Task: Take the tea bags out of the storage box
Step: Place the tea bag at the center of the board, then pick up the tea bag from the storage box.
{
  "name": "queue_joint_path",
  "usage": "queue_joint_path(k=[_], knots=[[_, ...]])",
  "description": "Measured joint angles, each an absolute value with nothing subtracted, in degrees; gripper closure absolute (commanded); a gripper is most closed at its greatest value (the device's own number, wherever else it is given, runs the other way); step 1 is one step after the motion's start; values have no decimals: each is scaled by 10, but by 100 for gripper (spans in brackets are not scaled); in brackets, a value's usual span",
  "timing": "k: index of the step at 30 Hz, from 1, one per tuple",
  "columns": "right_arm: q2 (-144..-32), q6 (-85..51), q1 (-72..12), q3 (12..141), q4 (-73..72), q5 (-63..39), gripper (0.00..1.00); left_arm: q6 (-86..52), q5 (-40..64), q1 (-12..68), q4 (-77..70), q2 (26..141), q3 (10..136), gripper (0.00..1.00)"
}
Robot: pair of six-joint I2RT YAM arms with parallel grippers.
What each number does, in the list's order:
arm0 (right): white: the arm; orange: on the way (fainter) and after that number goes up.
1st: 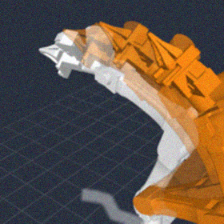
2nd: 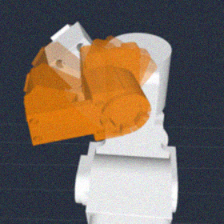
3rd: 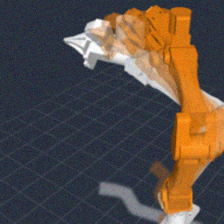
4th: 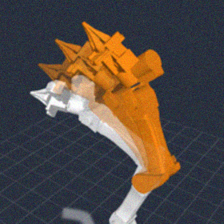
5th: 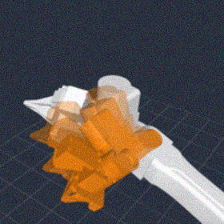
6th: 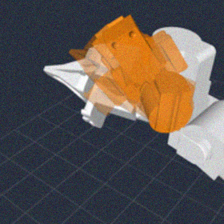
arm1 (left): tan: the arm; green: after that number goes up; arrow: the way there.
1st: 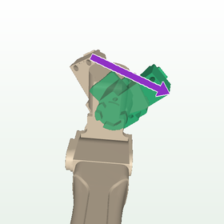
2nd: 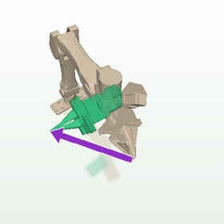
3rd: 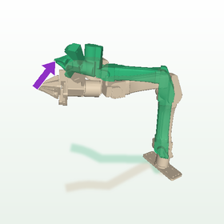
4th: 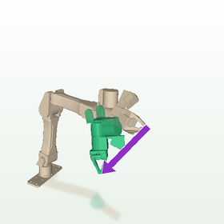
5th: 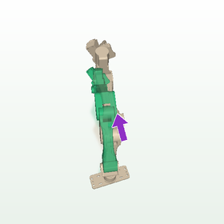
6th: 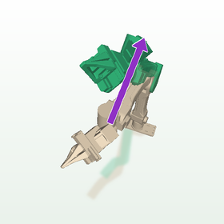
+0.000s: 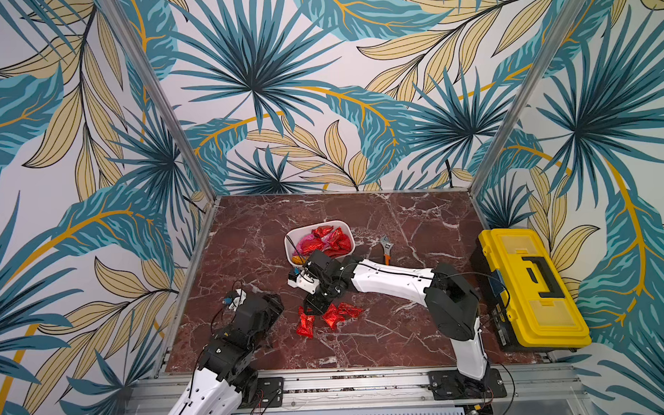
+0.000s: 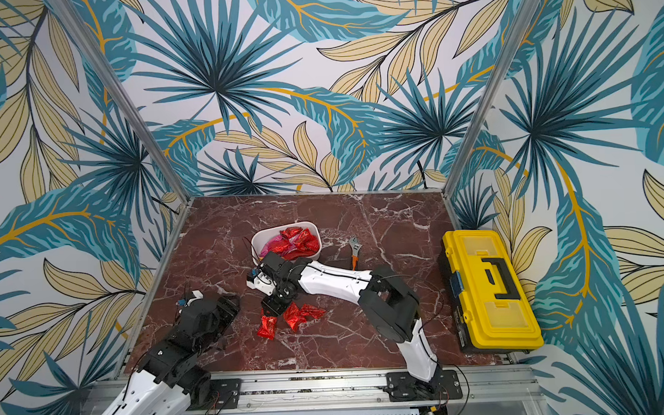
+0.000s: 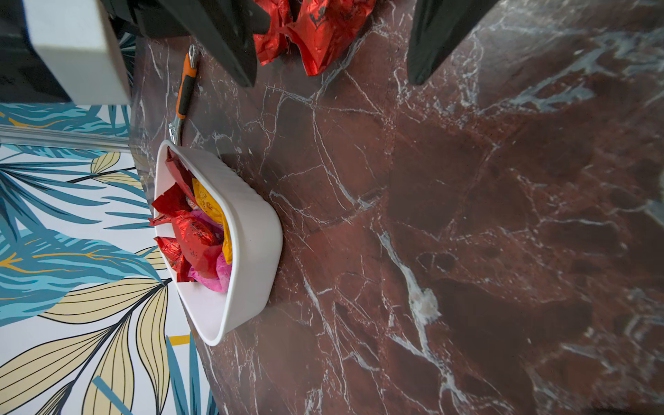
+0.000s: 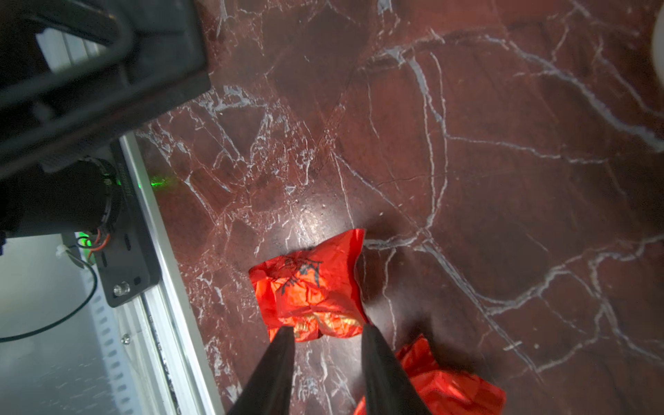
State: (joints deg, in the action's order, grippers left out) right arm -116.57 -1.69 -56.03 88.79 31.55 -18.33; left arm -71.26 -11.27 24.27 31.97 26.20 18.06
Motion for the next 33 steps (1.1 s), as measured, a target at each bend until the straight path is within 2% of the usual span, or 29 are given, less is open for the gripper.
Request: queue_joint_path(k=[4, 8, 13, 17, 22, 28, 33], knots=[[-1139, -31, -560, 861, 286, -134, 55, -695, -102, 243, 292, 265, 181, 30], [-1055, -76, -557, 806, 237, -52, 55, -659, -87, 243, 248, 297, 182, 30], [-966, -161, -542, 767, 181, 56, 54, -604, -59, 243, 202, 396, 218, 30], [-937, -241, -519, 719, 161, 119, 54, -578, -46, 243, 165, 496, 281, 30], [-928, -315, -488, 658, 158, 137, 53, -534, -30, 240, 136, 604, 366, 30], [-889, -364, -479, 613, 152, 137, 51, -438, 43, 188, 132, 750, 496, 19], [-861, -382, -472, 595, 141, 137, 51, -360, 108, 150, 173, 867, 598, 19]])
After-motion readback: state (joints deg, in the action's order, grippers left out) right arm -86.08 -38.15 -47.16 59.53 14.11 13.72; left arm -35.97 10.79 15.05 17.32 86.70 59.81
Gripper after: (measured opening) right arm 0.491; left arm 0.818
